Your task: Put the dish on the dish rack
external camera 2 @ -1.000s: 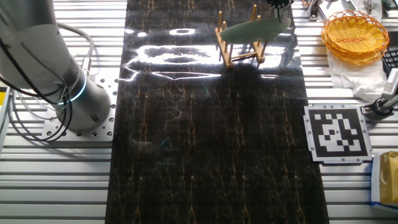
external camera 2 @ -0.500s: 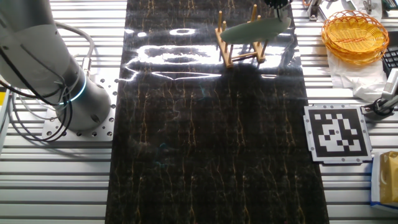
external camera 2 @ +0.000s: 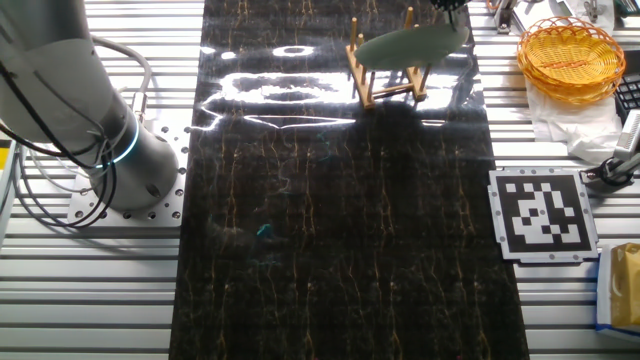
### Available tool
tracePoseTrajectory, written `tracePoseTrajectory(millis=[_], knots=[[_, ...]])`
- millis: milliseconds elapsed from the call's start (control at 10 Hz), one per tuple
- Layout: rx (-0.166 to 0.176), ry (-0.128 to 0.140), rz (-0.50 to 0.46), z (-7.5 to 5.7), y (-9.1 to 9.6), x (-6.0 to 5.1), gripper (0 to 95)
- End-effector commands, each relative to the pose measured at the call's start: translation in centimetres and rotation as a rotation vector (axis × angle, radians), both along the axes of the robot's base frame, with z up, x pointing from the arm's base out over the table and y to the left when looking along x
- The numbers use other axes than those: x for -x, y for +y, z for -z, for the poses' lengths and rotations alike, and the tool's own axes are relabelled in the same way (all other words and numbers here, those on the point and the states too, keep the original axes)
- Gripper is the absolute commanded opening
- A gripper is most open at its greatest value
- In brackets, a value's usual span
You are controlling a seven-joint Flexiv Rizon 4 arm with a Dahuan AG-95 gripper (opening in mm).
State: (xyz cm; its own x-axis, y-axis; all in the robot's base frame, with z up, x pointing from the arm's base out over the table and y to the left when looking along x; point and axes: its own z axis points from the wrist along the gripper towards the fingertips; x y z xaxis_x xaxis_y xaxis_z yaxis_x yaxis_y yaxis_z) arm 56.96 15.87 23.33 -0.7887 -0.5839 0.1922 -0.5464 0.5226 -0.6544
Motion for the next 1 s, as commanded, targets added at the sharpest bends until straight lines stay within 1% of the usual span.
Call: tracePoseTrajectory(millis=[100,300,500,600,900,1000], knots=[[-0.01,-0.005,0.012,0.06,0.07,-0.05,0.0],[-0.013,0.002,0.018,-0.07,0.22,-0.2,0.0],[-0.013,0.002,0.023,-0.12,0.28,-0.26,0.0],[-0.009,0.006,0.029,-0.12,0.37,-0.33,0.0],[-0.011,0.006,0.047,-0.04,0.55,-0.45,0.0],[-0.013,0.01,0.066,-0.02,0.76,-0.6,0.0]])
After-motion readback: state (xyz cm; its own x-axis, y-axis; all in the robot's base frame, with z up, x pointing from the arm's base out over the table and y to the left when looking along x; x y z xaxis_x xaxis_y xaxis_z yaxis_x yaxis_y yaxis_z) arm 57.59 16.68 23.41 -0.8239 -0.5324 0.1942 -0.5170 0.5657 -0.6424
